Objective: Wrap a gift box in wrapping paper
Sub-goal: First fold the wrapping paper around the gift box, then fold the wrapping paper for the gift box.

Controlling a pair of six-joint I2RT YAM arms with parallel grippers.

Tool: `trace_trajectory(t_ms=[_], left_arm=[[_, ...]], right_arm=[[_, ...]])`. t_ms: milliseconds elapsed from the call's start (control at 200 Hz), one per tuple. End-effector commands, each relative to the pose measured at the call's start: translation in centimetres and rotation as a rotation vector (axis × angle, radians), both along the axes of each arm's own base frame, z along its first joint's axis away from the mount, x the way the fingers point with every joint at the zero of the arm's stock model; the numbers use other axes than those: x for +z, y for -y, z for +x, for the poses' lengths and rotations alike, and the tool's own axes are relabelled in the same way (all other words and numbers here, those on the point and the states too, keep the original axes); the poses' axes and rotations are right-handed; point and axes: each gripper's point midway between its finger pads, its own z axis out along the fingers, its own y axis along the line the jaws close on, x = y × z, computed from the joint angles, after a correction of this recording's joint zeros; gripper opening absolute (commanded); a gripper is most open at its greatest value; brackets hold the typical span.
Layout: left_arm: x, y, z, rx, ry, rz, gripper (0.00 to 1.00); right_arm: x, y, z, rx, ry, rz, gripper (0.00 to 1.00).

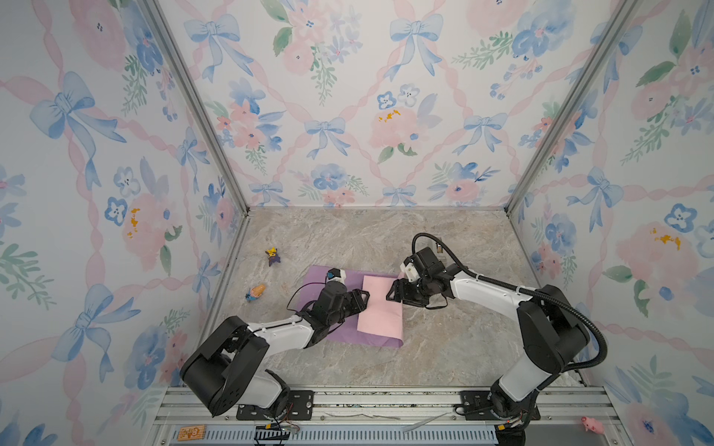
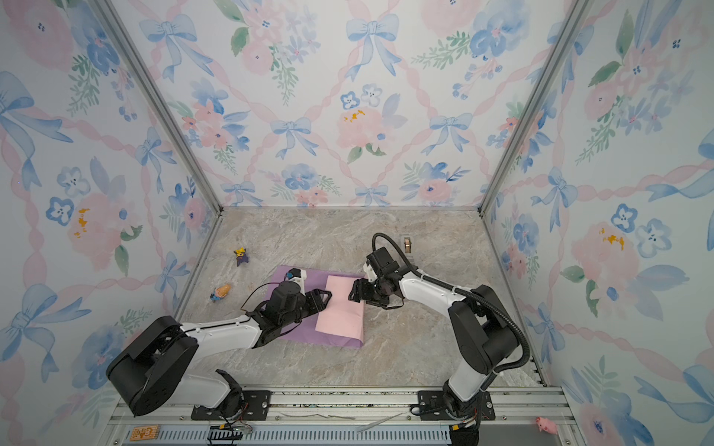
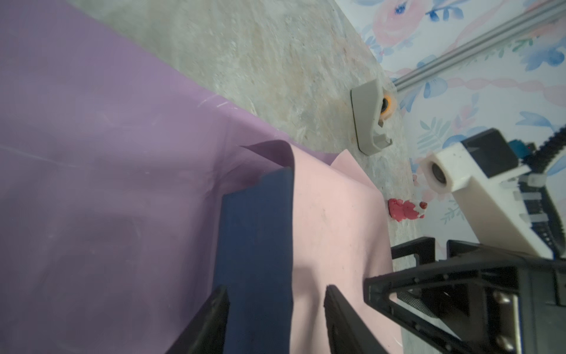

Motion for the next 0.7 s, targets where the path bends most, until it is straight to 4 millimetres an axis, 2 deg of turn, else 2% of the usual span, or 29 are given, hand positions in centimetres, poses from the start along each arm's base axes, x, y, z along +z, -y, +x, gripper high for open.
trace_trajectory(t_ms=[0, 155, 315, 450, 695], left_arm=[[-1.3, -4.9, -1.3, 0.156, -0.131, 0.057, 0.58], [-1.5, -11.6, -3.1, 0.296, -0.244, 0.193, 0.64], [-3.5, -16.2, -5.7, 0.413, -0.380, 0.236, 0.63], [-4.9, -19.1, -7.1, 0.525, -0.453, 0.304, 0.63], [-5.9, -21.7, -7.5, 0.614, -0.489, 0.340, 0.71]], right_arm=[[-3.5, 2.3, -1.5, 0.010, -0.049, -0.180, 0.70], [-3.0, 2.2, -1.0, 0.017, -0.019, -0.183, 0.70], [-2.3, 1.7, -0.5, 0.030, 0.009, -0.167, 0.70], [-1.7, 1.5, -0.3, 0.041, 0.027, -0.154, 0.70], [-1.8, 1.7, -0.4, 0.043, 0.030, -0.145, 0.71]])
